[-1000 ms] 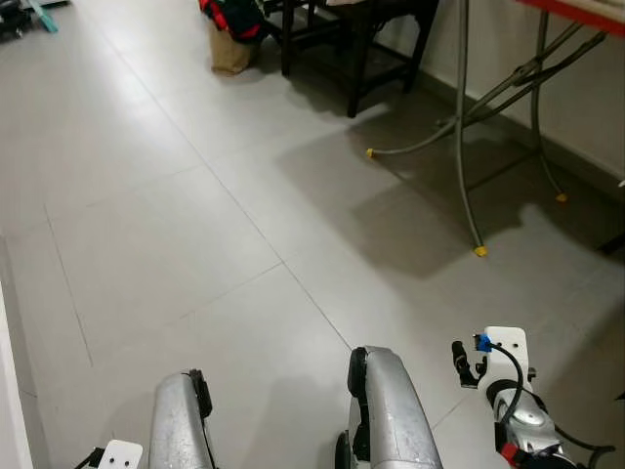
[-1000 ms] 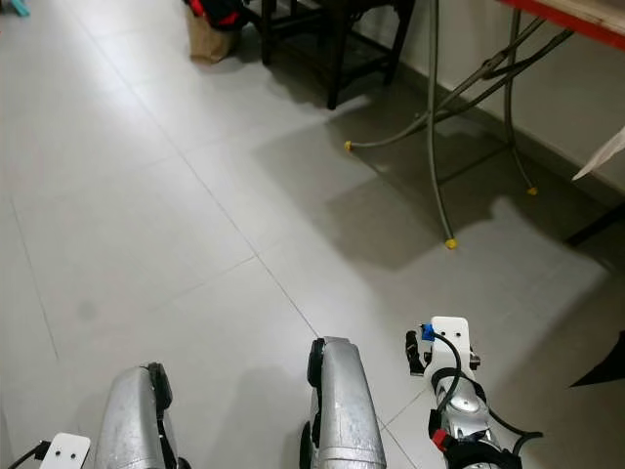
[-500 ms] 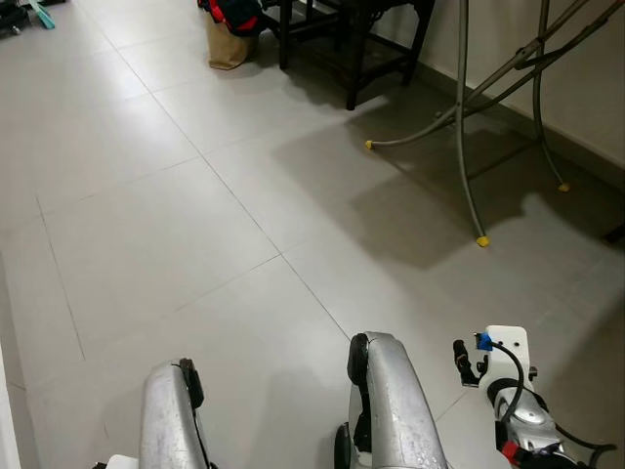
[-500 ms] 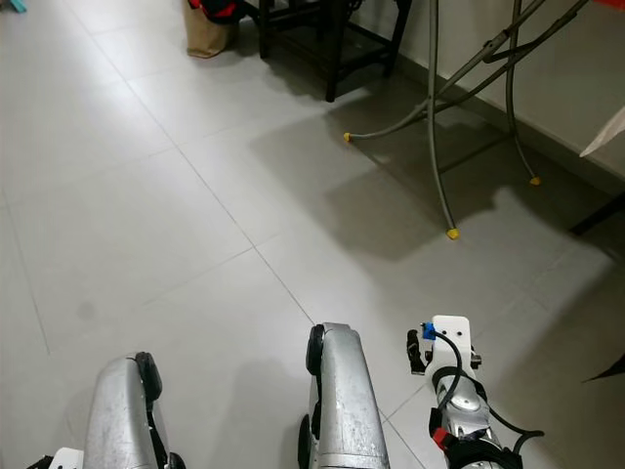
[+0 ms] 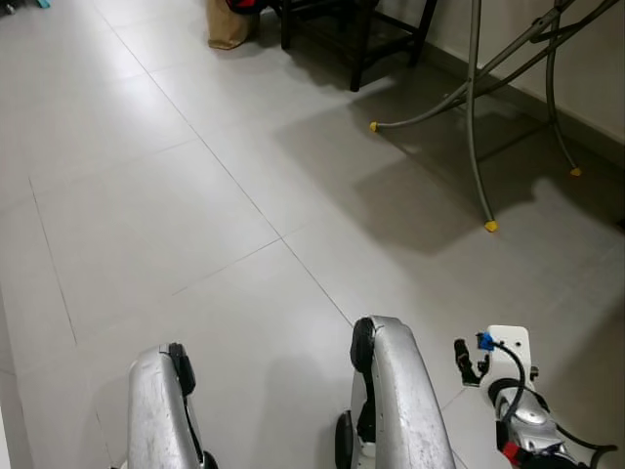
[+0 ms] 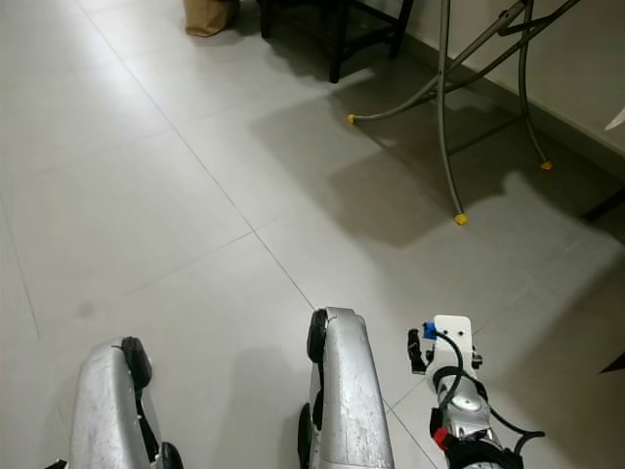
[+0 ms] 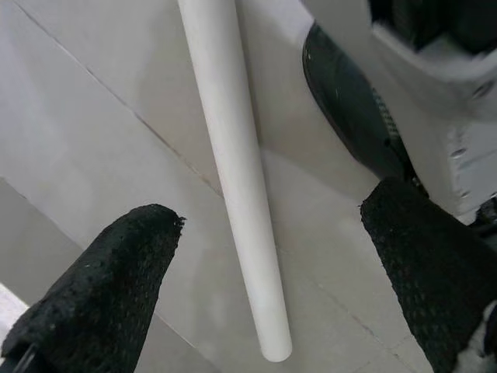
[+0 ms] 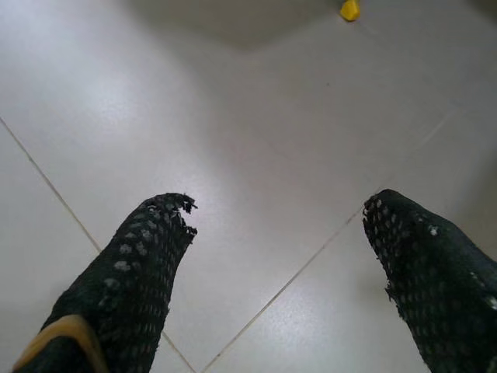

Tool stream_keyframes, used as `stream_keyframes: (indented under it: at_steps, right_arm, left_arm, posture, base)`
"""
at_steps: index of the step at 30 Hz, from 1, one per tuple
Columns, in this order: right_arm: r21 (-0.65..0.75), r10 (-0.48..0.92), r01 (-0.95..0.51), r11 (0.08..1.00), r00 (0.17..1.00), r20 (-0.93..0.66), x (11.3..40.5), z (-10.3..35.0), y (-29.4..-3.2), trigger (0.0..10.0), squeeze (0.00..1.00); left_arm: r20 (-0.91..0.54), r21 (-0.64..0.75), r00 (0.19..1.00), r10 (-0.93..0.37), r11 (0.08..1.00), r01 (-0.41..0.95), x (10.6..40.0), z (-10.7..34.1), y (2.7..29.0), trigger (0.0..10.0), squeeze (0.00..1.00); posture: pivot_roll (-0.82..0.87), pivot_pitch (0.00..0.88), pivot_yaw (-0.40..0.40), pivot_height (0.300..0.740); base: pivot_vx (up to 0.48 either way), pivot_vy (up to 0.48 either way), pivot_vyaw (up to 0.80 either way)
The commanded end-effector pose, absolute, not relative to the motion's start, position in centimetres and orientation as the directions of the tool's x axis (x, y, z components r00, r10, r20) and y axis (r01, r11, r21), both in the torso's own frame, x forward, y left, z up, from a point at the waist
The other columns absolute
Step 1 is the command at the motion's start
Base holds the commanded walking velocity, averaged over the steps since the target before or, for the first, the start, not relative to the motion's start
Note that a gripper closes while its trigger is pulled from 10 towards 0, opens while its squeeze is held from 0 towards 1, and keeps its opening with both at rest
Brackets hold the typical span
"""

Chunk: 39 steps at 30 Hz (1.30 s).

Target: Building children table

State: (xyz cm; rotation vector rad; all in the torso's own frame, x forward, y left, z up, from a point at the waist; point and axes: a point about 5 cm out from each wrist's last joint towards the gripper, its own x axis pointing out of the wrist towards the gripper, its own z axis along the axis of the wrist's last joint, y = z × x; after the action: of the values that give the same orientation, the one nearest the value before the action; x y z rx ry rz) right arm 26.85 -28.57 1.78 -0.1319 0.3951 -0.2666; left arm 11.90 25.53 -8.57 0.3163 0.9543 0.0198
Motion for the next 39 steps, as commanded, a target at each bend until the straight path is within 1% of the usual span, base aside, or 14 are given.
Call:
stream_keyframes:
  at_steps: [1,6,8,11,16,19,21,23,26,27,35,39]
  right_arm:
    - [-0.173,-0.298,0.249,0.953,0.877,-0.378,26.3,1.6,-29.2,10.0,0.00]
    - [-0.178,-0.298,0.247,0.953,0.879,-0.373,26.2,1.8,-29.6,10.0,0.00]
    - [-0.185,-0.299,0.245,0.952,0.881,-0.367,26.2,2.1,-30.0,10.0,0.00]
    - [-0.189,-0.299,0.244,0.951,0.883,-0.363,26.2,2.2,-30.2,10.0,0.00]
    - [-0.202,-0.300,0.242,0.949,0.892,-0.338,26.5,3.2,-30.8,10.0,0.00]
    - [-0.205,-0.300,0.242,0.948,0.895,-0.330,26.5,3.5,-31.0,10.0,0.00]
    - [-0.211,-0.300,0.241,0.947,0.899,-0.320,26.5,3.8,-31.3,10.0,0.00]
    - [-0.215,-0.300,0.240,0.947,0.900,-0.316,26.4,3.9,-31.4,10.0,0.00]
    - [-0.218,-0.299,0.238,0.947,0.901,-0.315,26.4,4.1,-31.5,10.0,0.00]
    - [-0.222,-0.296,0.234,0.947,0.903,-0.310,26.4,4.4,-31.7,10.0,0.00]
    - [-0.231,-0.292,0.227,0.946,0.908,-0.302,26.4,5.0,-32.1,10.0,0.00]
    - [-0.250,-0.287,0.214,0.944,0.908,-0.307,26.2,5.4,-32.7,10.0,0.00]
  left_arm:
    - [-0.830,0.274,0.533,0.162,0.952,0.137,10.2,-9.2,25.4,10.0,0.00]
    - [-0.831,0.295,0.524,0.190,0.947,0.124,9.7,-9.4,25.4,10.0,0.00]
    - [-0.831,0.306,0.519,0.201,0.944,0.125,9.6,-9.4,25.4,10.0,0.00]
    - [-0.827,0.319,0.520,0.213,0.940,0.122,9.7,-9.4,25.5,10.0,0.00]
    - [-0.794,0.395,0.537,0.286,0.913,0.097,10.4,-8.9,26.7,10.0,0.00]
    - [-0.781,0.419,0.545,0.306,0.903,0.092,10.5,-8.7,27.1,10.0,0.00]
    - [-0.751,0.453,0.569,0.335,0.888,0.076,10.9,-8.2,27.7,10.0,0.00]
    - [-0.738,0.467,0.579,0.346,0.882,0.067,11.2,-8.0,28.0,10.0,0.00]
    - [-0.731,0.465,0.586,0.350,0.884,0.052,11.4,-7.8,28.3,10.0,0.00]
    - [-0.725,0.444,0.599,0.340,0.895,0.029,12.0,-7.5,28.6,10.0,0.00]
    - [-0.726,0.400,0.618,0.301,0.916,0.024,12.6,-7.4,28.2,10.0,0.00]
    - [-0.726,0.381,0.629,0.279,0.924,0.030,13.1,-7.3,28.1,10.0,0.00]
  posture:
    - [0.05,0.277,-0.062,0.325]
    - [0.04,0.287,-0.066,0.310]
    - [0.02,0.311,-0.077,0.300]
    - [0.02,0.319,-0.083,0.300]
    - [0.00,0.352,-0.093,0.300]
    - [-0.01,0.366,-0.095,0.300]
    - [-0.02,0.392,-0.098,0.300]
    - [-0.02,0.392,-0.098,0.300]
    - [-0.02,0.404,-0.101,0.300]
    - [-0.03,0.423,-0.105,0.300]
    - [-0.04,0.433,-0.109,0.300]
    - [-0.07,0.436,-0.140,0.300]
  base:
    - [0.000,0.000,0.00]
    - [0.000,0.000,0.00]
    - [0.000,0.000,0.00]
    - [0.000,0.000,0.00]
    - [0.000,0.000,0.00]
    - [0.000,0.000,0.00]
    - [0.000,0.000,0.00]
    - [0.000,0.000,0.00]
    - [0.000,0.000,0.00]
    - [0.000,0.000,0.00]
    - [0.000,0.000,0.00]
    - [0.000,0.000,0.00]
